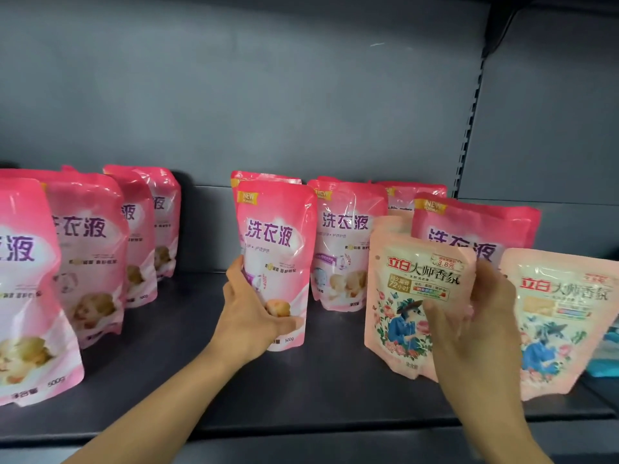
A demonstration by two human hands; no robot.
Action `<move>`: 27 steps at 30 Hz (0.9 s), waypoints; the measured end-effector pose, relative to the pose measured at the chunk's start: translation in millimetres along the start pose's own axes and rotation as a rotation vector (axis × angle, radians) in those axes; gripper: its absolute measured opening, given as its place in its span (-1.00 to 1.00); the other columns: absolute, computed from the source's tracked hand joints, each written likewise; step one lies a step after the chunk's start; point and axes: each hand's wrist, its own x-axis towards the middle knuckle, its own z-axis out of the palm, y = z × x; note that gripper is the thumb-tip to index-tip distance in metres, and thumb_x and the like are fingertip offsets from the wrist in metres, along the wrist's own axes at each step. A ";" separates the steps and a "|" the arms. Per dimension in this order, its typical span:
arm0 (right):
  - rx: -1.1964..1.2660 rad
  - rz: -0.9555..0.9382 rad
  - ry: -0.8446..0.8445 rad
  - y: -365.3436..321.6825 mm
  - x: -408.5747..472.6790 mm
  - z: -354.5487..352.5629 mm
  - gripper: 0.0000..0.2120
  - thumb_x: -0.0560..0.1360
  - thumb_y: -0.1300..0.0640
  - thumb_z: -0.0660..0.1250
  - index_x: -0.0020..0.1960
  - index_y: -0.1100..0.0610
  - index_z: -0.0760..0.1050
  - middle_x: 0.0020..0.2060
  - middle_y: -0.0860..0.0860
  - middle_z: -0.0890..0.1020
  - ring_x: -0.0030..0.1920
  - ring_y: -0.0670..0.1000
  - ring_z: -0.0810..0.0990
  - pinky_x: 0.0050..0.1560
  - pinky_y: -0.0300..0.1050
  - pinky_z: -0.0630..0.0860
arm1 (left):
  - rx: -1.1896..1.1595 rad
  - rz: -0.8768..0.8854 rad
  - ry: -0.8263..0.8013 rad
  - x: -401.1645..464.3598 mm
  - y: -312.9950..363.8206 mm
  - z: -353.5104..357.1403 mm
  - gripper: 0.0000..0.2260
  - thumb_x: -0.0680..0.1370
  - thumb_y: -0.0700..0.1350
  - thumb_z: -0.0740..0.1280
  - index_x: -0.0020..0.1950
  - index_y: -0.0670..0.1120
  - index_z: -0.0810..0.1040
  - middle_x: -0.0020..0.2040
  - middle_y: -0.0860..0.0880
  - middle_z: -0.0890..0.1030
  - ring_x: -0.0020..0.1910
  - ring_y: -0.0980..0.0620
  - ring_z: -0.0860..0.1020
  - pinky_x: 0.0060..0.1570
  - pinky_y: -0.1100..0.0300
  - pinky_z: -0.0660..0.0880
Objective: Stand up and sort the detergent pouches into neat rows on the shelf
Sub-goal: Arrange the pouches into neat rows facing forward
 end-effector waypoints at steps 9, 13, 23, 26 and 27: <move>0.051 -0.160 -0.380 -58.1 -8.3 60.4 -0.45 0.45 0.09 0.40 0.35 -0.11 0.24 0.17 -0.31 0.38 0.10 -0.43 0.37 -0.01 -0.62 0.28 | -0.032 0.009 -0.146 8.4 -12.7 -10.9 0.13 0.01 0.01 0.60 0.37 0.31 -0.04 0.25 0.09 0.41 0.20 0.05 0.49 0.12 0.07 0.55; 0.280 0.013 -0.418 -56.6 9.9 101.6 -0.83 0.50 0.07 0.32 0.07 -0.08 0.42 -0.08 -0.25 0.57 -0.09 -0.35 0.54 -0.04 -0.36 0.51 | -0.009 0.041 -0.174 8.1 -15.2 -11.3 0.15 0.01 0.04 0.60 0.39 0.30 -0.07 0.26 0.12 0.38 0.25 0.08 0.44 0.20 0.04 0.50; 0.143 0.001 -0.111 -53.6 32.9 107.7 -0.81 0.56 0.27 0.18 -0.21 0.29 0.43 -0.45 0.10 0.43 -0.45 0.01 0.33 -0.43 -0.16 0.30 | 0.095 0.154 -0.225 17.2 2.0 22.8 0.15 0.19 0.02 0.58 0.41 0.23 -0.27 0.36 0.03 0.25 0.35 -0.02 0.28 0.30 -0.01 0.39; 0.089 -0.005 -0.078 -51.4 42.6 103.6 -0.85 0.55 0.30 0.16 -0.16 0.32 0.42 -0.44 0.08 0.43 -0.44 0.02 0.33 -0.40 -0.13 0.30 | 0.129 0.170 -0.257 19.1 7.7 33.8 0.13 0.23 0.04 0.57 0.46 0.11 -0.25 0.38 0.00 0.21 0.36 -0.02 0.25 0.32 0.03 0.36; 0.080 -0.001 -0.078 -51.0 45.6 101.7 -0.87 0.55 0.29 0.17 -0.13 0.30 0.43 -0.42 0.07 0.45 -0.42 0.04 0.37 -0.37 -0.10 0.33 | 0.138 0.172 -0.264 19.7 8.8 36.7 0.12 0.23 0.04 0.57 0.47 0.08 -0.23 0.37 0.00 0.21 0.36 -0.01 0.24 0.33 0.04 0.35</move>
